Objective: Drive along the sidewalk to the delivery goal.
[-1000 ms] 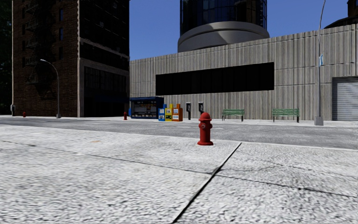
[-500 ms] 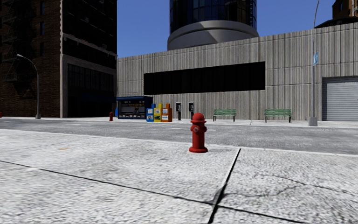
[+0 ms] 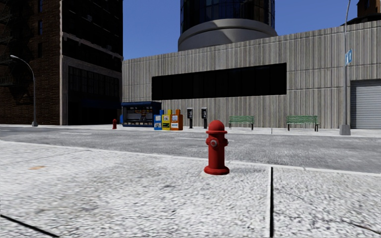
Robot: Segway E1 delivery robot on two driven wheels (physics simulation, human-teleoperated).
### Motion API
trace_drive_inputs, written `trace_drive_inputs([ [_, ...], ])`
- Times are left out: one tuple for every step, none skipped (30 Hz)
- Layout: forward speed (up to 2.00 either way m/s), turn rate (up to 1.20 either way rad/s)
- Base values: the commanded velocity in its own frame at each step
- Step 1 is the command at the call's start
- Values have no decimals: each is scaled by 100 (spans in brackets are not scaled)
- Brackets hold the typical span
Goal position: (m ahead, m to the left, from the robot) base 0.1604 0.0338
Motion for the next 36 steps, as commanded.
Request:
trace_drive_inputs([
  [152,0],
  [152,0],
  [152,0],
  [152,0],
  [24,0],
  [24,0],
  [0,0],
  [0,0],
  [0,0],
  [0,0],
  [0,0],
  [0,0],
  [0,0],
  [0,0],
  [0,0],
  [0,0],
  [0,0],
  [0,0],
  [0,0],
  [0,0],
  [0,0],
  [0,0],
  [0,0],
  [0,0],
  [0,0],
  [0,0],
  [0,0],
  [0,0],
  [0,0],
  [0,0],
  [0,0],
  [0,0],
  [0,0],
  [0,0],
  [0,0],
  [0,0],
])
